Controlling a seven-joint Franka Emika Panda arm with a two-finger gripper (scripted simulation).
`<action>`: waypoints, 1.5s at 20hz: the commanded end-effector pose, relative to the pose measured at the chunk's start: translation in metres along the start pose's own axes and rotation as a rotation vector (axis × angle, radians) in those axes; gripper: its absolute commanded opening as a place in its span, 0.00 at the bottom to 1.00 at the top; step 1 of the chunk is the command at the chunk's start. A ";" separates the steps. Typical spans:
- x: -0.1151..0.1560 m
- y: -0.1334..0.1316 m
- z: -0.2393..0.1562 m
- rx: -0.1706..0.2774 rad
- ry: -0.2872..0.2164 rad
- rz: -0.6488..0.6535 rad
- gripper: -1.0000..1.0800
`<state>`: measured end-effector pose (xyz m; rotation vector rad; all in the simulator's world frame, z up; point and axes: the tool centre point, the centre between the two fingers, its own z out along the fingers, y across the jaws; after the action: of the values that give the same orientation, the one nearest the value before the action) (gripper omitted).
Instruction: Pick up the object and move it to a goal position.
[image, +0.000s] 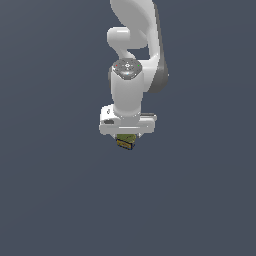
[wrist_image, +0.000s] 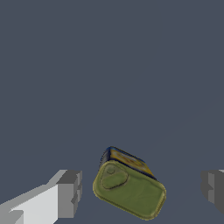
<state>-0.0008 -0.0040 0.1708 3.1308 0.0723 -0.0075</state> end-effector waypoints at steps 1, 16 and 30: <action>0.000 0.000 0.000 0.000 0.000 0.000 0.96; -0.001 0.029 -0.004 -0.030 0.005 0.035 0.96; -0.011 0.027 0.009 -0.025 0.001 -0.170 0.96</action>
<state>-0.0090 -0.0315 0.1642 3.0935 0.2846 -0.0048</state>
